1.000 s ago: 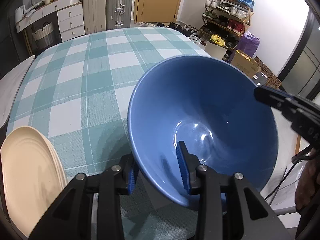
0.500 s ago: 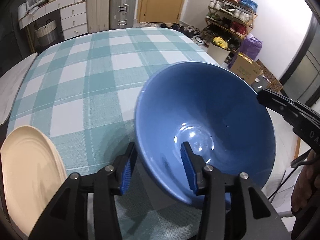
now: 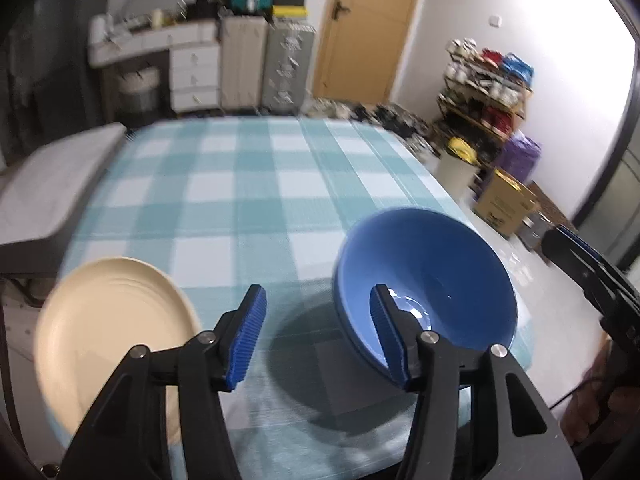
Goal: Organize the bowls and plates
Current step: 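Raise both grippers and move them to the rims of the bowl stack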
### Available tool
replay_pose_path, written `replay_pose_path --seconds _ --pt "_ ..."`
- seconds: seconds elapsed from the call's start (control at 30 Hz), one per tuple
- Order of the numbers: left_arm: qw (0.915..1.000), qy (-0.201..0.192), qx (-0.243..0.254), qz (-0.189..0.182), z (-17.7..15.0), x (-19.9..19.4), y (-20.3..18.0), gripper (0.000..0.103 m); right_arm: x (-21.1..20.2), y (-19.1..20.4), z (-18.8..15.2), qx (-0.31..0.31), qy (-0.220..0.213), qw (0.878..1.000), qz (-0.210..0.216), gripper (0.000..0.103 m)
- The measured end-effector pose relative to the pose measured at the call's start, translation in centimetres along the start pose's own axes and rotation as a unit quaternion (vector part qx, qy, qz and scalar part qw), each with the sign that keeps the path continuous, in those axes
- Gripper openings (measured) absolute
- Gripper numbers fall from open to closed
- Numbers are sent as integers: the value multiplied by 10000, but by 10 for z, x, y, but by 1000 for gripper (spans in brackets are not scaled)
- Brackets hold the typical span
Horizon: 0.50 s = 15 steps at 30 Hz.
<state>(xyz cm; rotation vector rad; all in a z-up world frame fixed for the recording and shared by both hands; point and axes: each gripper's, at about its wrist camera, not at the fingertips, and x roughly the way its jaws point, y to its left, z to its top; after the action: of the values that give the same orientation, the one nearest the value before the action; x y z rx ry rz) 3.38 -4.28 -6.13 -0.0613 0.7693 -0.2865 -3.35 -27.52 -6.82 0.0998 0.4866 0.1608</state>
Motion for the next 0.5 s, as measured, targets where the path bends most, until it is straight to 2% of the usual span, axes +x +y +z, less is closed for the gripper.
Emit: replay_pose_path --seconds 0.03,0.07,0.1,0.17,0.23,0.33,0.43,0.5 --pt "9999 -103 12 86 -1 -6 0 77 -3 4 0 -54 -53 10000 47 65" --pt "9995 -253 8 194 -2 -13 1 84 -6 9 -1 -124 -98 9998 86 68" --pt "9987 -419 11 289 -3 -20 2 89 -8 13 -1 -164 -132 9997 90 70" --pt "9958 -788 50 458 -5 -34 4 91 -12 21 -3 -256 -146 9994 157 74" --pt "9927 -963 10 726 -6 -43 7 103 -13 26 -5 -275 -136 9992 240 75" --pt "9884 -1114 -65 1033 -11 -51 12 103 -13 33 -11 -286 -35 9989 358 77" --pt "9871 -1024 -100 1227 -17 -51 15 103 -14 39 -17 -331 50 9986 400 81" --pt "9865 -997 -112 1291 -20 -50 16 103 -17 43 -21 -421 -49 9986 326 81"
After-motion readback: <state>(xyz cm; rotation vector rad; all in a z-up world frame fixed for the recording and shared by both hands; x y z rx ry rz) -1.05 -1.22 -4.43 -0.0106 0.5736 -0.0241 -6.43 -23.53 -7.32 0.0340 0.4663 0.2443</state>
